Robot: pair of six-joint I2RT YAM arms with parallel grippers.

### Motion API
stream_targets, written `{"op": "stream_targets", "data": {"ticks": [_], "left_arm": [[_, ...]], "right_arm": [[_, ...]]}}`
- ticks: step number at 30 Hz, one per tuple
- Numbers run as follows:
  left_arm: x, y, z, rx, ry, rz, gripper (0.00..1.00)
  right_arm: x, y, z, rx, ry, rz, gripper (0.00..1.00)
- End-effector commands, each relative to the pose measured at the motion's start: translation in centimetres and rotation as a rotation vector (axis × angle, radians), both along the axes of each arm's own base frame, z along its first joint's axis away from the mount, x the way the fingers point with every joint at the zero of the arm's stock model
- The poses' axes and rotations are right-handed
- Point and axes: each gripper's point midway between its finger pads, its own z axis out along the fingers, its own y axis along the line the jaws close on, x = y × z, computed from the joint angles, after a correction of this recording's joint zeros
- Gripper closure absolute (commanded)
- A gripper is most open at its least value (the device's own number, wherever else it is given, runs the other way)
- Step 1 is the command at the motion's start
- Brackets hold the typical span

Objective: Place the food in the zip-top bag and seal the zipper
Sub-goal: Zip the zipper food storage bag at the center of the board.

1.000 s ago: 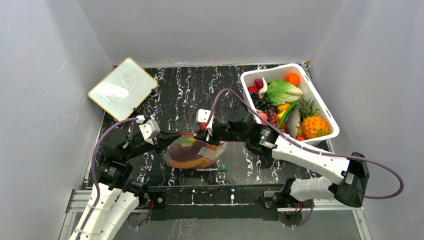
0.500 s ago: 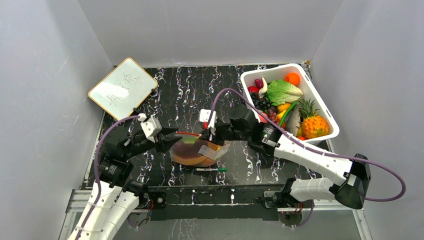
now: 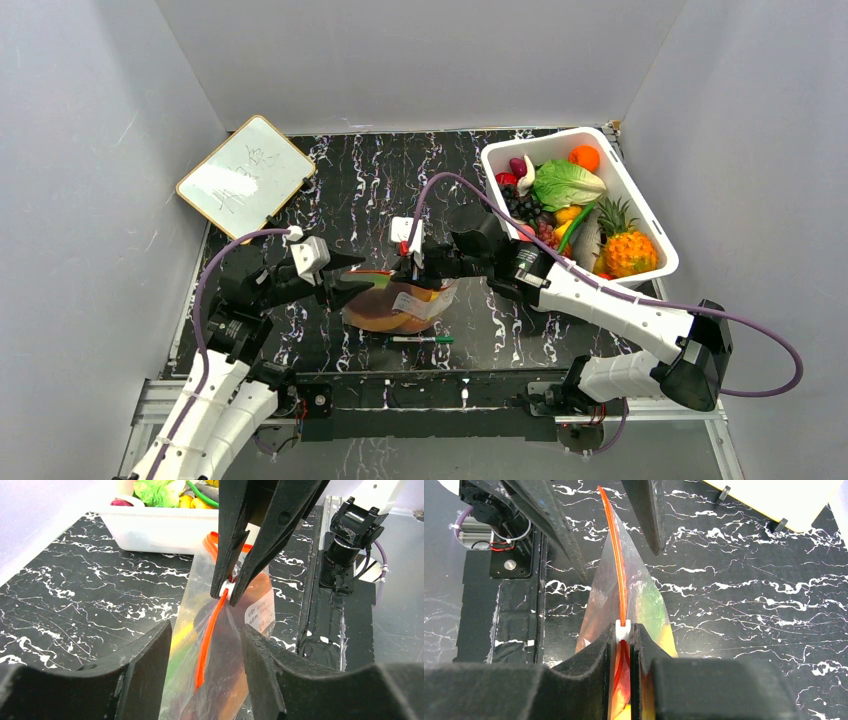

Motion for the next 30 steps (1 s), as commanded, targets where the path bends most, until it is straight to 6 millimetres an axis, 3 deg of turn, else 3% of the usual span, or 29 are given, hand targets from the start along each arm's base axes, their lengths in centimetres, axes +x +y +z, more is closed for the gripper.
{"op": "stream_targets", "data": {"ticks": [1, 3, 6, 7, 22, 30], "left_arm": [[0.2, -0.5, 0.0, -0.001, -0.030, -0.050, 0.52], [0.0, -0.7, -0.2, 0.000, -0.021, -0.070, 0.65], [0.0, -0.7, -0.1, 0.004, -0.020, -0.070, 0.98], [0.1, -0.6, -0.1, 0.006, -0.024, -0.060, 1.00], [4.2, 4.1, 1.9, 0.043, -0.093, 0.360, 1.00], [4.9, 5.6, 2.2, 0.037, -0.099, 0.468, 1.00]], "right_arm": [[0.3, 1.1, 4.9, 0.129, -0.065, 0.026, 1.00], [0.3, 1.1, 4.8, 0.129, -0.064, 0.026, 1.00], [0.2, 1.0, 4.4, 0.125, -0.061, 0.024, 1.00], [0.3, 0.9, 4.3, 0.120, -0.060, 0.018, 1.00], [1.7, -2.6, 2.8, 0.048, -0.046, -0.155, 1.00], [2.0, -4.5, 2.6, 0.027, -0.033, -0.216, 1.00]]}}
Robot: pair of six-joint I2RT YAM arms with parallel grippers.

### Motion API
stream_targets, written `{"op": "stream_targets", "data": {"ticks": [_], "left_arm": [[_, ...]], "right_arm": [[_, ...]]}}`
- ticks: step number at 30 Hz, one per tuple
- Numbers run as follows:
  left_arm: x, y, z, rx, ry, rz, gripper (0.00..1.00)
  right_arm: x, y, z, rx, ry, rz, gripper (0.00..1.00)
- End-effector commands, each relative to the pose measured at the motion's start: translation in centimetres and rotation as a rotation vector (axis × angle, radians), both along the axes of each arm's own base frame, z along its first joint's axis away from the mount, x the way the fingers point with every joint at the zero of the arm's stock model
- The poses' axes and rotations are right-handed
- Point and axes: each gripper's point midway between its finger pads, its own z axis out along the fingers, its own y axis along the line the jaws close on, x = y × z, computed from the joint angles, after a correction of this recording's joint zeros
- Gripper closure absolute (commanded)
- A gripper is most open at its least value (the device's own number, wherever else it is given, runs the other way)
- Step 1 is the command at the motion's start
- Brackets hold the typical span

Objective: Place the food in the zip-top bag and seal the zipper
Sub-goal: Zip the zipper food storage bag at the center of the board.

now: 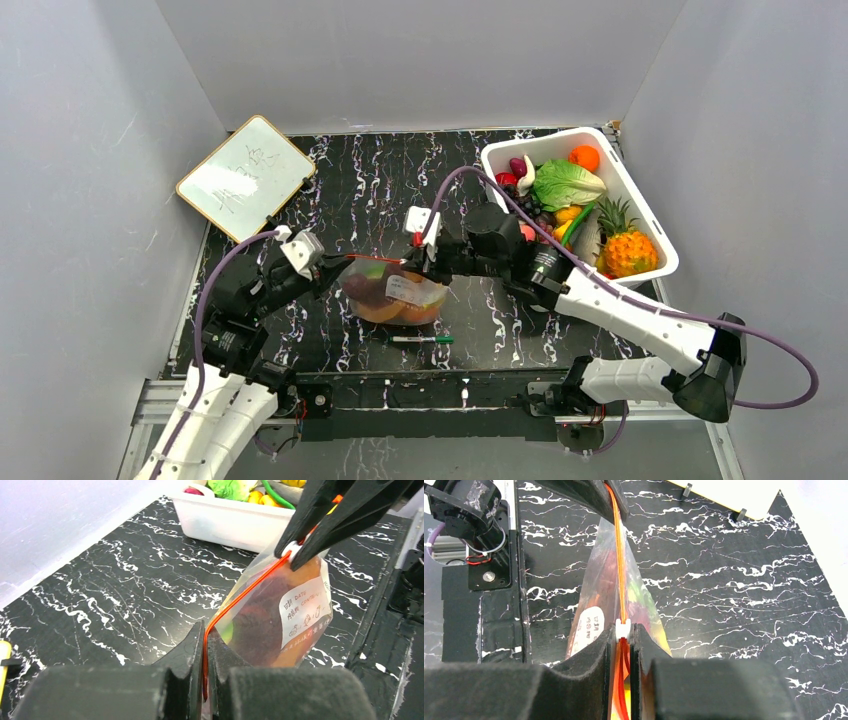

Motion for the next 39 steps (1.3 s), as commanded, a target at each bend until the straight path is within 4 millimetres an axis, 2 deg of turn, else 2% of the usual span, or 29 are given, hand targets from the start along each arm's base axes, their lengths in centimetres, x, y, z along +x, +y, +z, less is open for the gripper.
{"op": "stream_targets", "data": {"ticks": [1, 9, 17, 25, 34, 37, 39], "left_arm": [[2.0, 2.8, 2.1, 0.009, -0.070, 0.192, 1.00], [2.5, 3.7, 2.4, 0.027, -0.072, 0.247, 1.00], [2.9, 4.5, 1.6, 0.056, -0.059, 0.298, 1.00], [3.1, 4.6, 1.2, 0.068, -0.047, 0.306, 1.00], [3.5, 5.7, 0.4, 0.072, -0.015, 0.376, 1.00], [3.6, 5.9, 0.6, 0.057, -0.008, 0.394, 1.00], [3.6, 6.1, 0.3, 0.063, 0.007, 0.407, 1.00]], "right_arm": [[0.8, -2.7, 0.9, 0.001, -0.006, -0.100, 1.00], [1.2, -4.3, 0.6, -0.041, -0.004, -0.157, 1.00], [1.3, -6.8, 0.4, -0.106, -0.019, -0.224, 1.00], [1.2, -8.4, -0.1, -0.173, -0.014, -0.257, 1.00], [2.3, -11.7, 1.2, -0.234, -0.062, -0.403, 1.00], [2.8, -12.3, 2.3, -0.215, -0.082, -0.453, 1.00], [3.2, -12.6, 2.1, -0.218, -0.076, -0.490, 1.00]]}}
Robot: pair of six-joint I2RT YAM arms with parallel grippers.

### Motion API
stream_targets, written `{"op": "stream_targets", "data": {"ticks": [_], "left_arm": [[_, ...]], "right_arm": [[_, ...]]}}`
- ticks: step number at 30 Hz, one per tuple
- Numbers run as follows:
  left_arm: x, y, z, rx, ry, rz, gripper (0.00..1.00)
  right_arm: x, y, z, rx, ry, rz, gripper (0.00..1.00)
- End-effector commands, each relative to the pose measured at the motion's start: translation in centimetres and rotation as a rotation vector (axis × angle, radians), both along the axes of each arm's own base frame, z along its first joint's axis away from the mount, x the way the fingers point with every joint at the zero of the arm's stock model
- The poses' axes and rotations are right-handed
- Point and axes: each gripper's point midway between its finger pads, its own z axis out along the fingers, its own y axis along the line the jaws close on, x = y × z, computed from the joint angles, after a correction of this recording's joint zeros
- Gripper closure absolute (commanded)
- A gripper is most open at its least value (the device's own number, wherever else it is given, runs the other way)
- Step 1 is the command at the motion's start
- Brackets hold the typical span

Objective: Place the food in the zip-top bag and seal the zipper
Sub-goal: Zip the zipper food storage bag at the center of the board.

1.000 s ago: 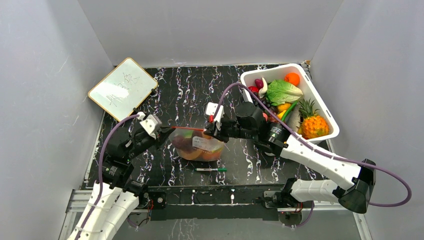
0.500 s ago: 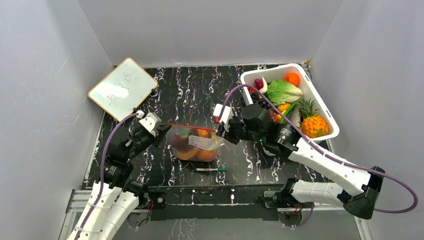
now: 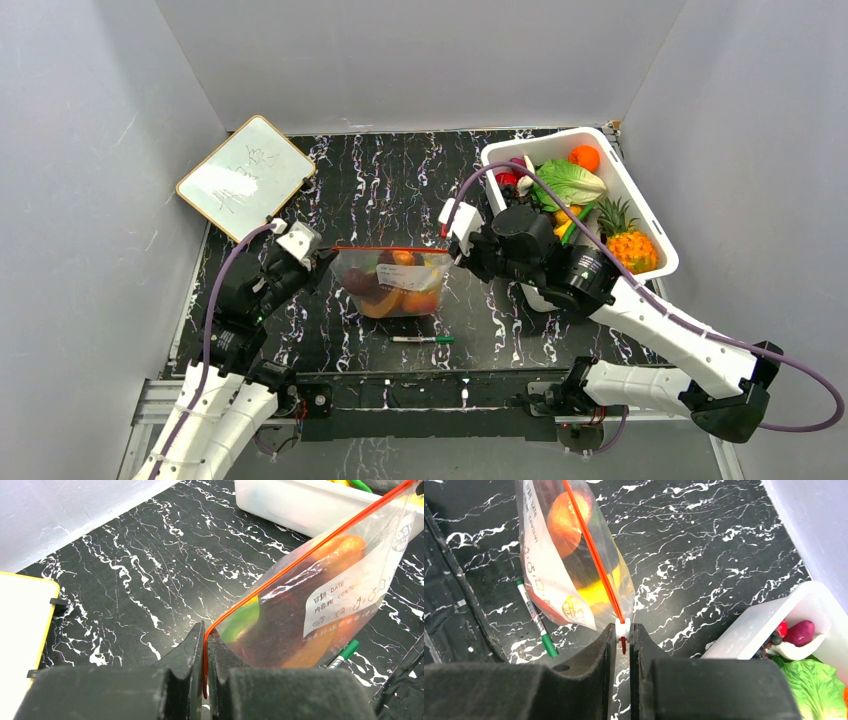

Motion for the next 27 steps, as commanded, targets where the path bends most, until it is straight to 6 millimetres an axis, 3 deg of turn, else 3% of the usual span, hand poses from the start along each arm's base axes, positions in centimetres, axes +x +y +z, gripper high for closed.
{"op": "stream_targets", "data": {"ticks": [1, 5, 9, 15, 17, 19, 24, 27], "left_arm": [[1.3, 2.6, 1.7, 0.009, -0.042, 0.156, 1.00], [1.5, 3.8, 1.1, 0.055, -0.006, 0.220, 1.00], [1.4, 4.7, 1.6, 0.064, -0.010, 0.266, 1.00], [-0.4, 4.0, 3.6, 0.004, 0.042, 0.223, 1.00], [-0.7, 3.8, 3.2, -0.003, 0.085, 0.218, 1.00], [-0.5, 3.8, 2.4, -0.001, 0.114, 0.228, 1.00], [1.8, 3.5, 0.1, 0.035, 0.183, 0.252, 0.98], [3.5, 3.1, -1.3, 0.075, 0.244, 0.260, 0.94]], "right_arm": [[1.7, -3.3, 2.3, -0.018, -0.066, -0.173, 1.00], [1.9, -4.1, 1.5, -0.036, -0.035, -0.235, 1.00], [1.3, -3.8, 3.4, 0.053, -0.054, -0.218, 1.00], [-2.9, 0.5, 6.4, 0.294, -0.007, 0.074, 1.00], [-3.3, 1.6, 5.8, 0.364, 0.015, 0.105, 1.00], [-2.5, 2.5, 4.4, 0.369, 0.022, 0.091, 1.00], [3.1, 3.1, -1.6, 0.160, 0.005, -0.089, 1.00], [6.2, 3.2, -2.8, 0.119, 0.006, -0.163, 1.00]]}}
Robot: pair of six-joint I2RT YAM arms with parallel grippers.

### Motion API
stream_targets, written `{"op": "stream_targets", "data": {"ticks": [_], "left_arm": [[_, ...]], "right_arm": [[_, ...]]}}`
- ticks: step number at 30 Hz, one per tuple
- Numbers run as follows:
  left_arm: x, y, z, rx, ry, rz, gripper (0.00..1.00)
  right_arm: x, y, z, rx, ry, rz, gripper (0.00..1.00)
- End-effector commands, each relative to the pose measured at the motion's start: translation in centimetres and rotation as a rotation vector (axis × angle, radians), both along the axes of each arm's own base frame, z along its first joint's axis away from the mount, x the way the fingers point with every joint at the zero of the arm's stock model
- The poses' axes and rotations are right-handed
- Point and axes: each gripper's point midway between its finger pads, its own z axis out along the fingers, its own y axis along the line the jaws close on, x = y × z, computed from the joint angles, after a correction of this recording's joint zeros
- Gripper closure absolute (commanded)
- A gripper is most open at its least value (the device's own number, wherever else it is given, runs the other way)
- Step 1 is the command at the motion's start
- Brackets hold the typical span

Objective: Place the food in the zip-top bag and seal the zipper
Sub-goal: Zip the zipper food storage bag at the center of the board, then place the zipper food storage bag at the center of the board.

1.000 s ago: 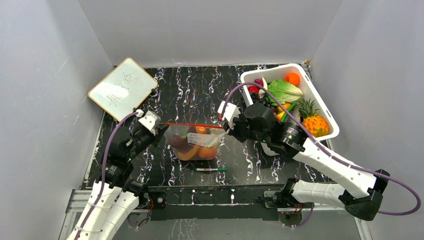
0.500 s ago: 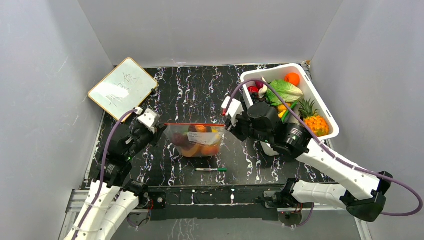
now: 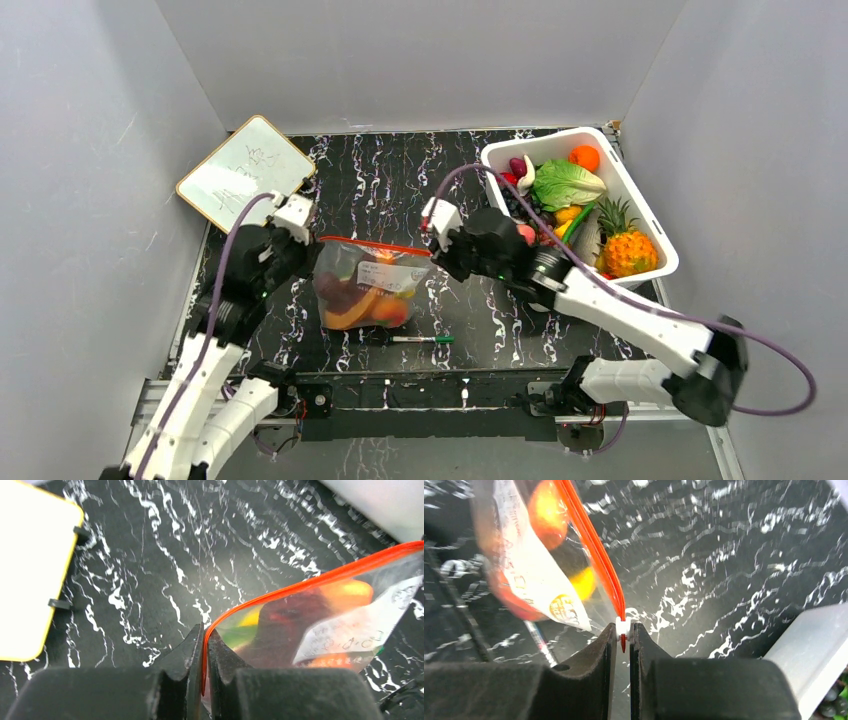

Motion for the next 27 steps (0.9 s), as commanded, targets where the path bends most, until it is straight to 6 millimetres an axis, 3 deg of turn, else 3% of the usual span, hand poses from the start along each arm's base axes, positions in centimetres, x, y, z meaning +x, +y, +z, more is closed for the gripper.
{"op": "stream_targets", "data": {"ticks": [1, 5, 8, 15, 18, 23, 27], "left_arm": [[2.8, 0.6, -1.5, 0.043, 0.067, 0.080, 0.92], [3.9, 0.7, -1.1, 0.025, 0.049, 0.115, 0.83], [4.1, 0.6, 0.0, 0.002, 0.015, 0.117, 0.64], [3.9, 0.6, 2.3, -0.028, -0.025, 0.121, 0.03], [3.6, 0.7, 2.1, -0.058, -0.004, 0.144, 0.02], [3.0, 1.0, 1.0, -0.112, 0.052, 0.203, 0.02], [2.6, 1.2, 1.1, -0.196, 0.072, 0.262, 0.02]], "right_arm": [[5.9, -0.1, 0.2, -0.007, -0.064, -0.152, 1.00], [8.9, 0.1, 0.6, 0.057, -0.071, -0.181, 1.00], [10.5, 0.7, 0.3, 0.073, -0.068, -0.177, 1.00], [14.4, 2.0, -0.6, 0.093, -0.074, -0.205, 1.00], [15.8, 2.2, -1.1, 0.073, -0.053, -0.235, 0.98], [16.3, 1.9, -1.8, 0.080, -0.006, -0.285, 0.88], [16.4, 1.0, -1.3, 0.104, 0.021, -0.364, 0.74]]}}
